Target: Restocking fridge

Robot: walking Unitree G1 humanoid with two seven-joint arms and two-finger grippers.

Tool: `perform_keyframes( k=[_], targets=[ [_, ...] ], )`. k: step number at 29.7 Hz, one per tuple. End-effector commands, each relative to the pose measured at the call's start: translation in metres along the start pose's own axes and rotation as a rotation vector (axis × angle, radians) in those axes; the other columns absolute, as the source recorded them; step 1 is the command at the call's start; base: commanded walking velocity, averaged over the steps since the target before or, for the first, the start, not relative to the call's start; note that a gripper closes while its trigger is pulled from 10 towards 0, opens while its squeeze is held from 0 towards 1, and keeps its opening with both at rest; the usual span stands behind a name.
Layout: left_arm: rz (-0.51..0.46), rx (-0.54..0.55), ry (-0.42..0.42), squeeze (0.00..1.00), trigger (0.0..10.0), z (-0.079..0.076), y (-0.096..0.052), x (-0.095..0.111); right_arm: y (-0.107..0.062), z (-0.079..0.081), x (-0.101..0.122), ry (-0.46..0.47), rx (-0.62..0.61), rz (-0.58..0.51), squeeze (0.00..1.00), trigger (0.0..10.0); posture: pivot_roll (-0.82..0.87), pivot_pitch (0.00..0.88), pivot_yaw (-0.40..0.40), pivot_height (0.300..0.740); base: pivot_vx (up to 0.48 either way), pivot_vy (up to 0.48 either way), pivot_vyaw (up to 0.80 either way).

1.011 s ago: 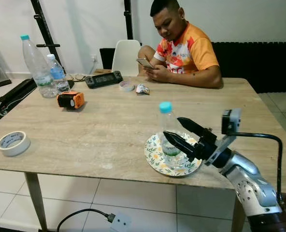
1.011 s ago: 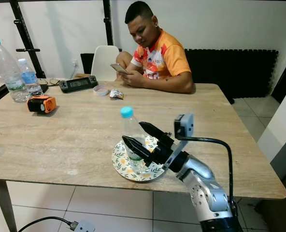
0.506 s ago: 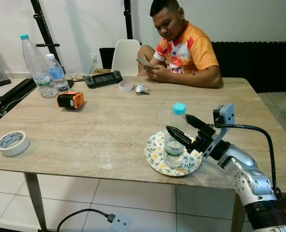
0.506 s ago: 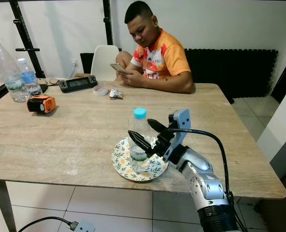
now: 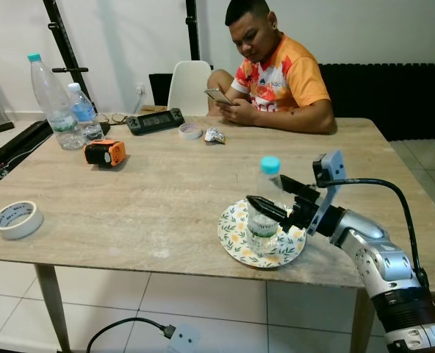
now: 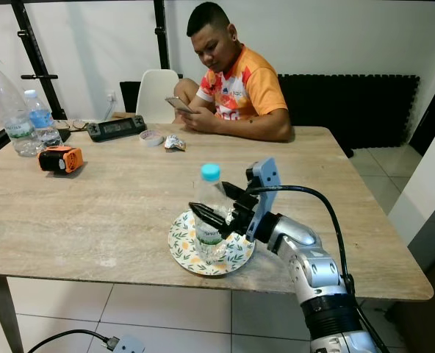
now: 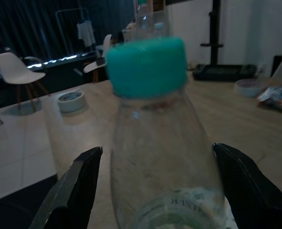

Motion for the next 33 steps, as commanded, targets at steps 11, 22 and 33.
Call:
perform_keyframes(
  k=[11, 22, 33],
  targets=[
    [0.007, -0.007, 0.014, 0.0, 10.0, 0.0, 0.0, 0.0, 0.014, -0.008, 0.017, -0.006, -0.048, 0.103, 0.0, 10.0, -0.02, 0.012, -0.001, 0.734, 0.0, 0.0, 0.0],
    [0.008, -0.01, 0.009, 0.0, 10.0, 0.0, 0.0, 0.0, 0.015, -0.021, 0.007, -0.051, -0.151, 0.263, 0.0, 10.0, -0.02, 0.012, -0.001, 0.734, 0.0, 0.0, 0.0],
    [0.008, -0.013, 0.011, 0.0, 10.0, -0.001, 0.0, 0.0, 0.015, -0.022, 0.015, -0.051, -0.136, 0.287, 0.0, 10.0, -0.02, 0.012, -0.002, 0.734, 0.0, 0.0, 0.0]
  ],
)
Point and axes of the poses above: a point about 5 cm out from each wrist's last joint towards the gripper, its own y axis pointing out of the wrist towards the gripper, its own x axis along the axis of the wrist's last joint, z = x × y, the point moved 2 cm from there along y, pointing out of the wrist towards the gripper, and after that the axes turned 4 degrees about y, right-handed, at the moved point
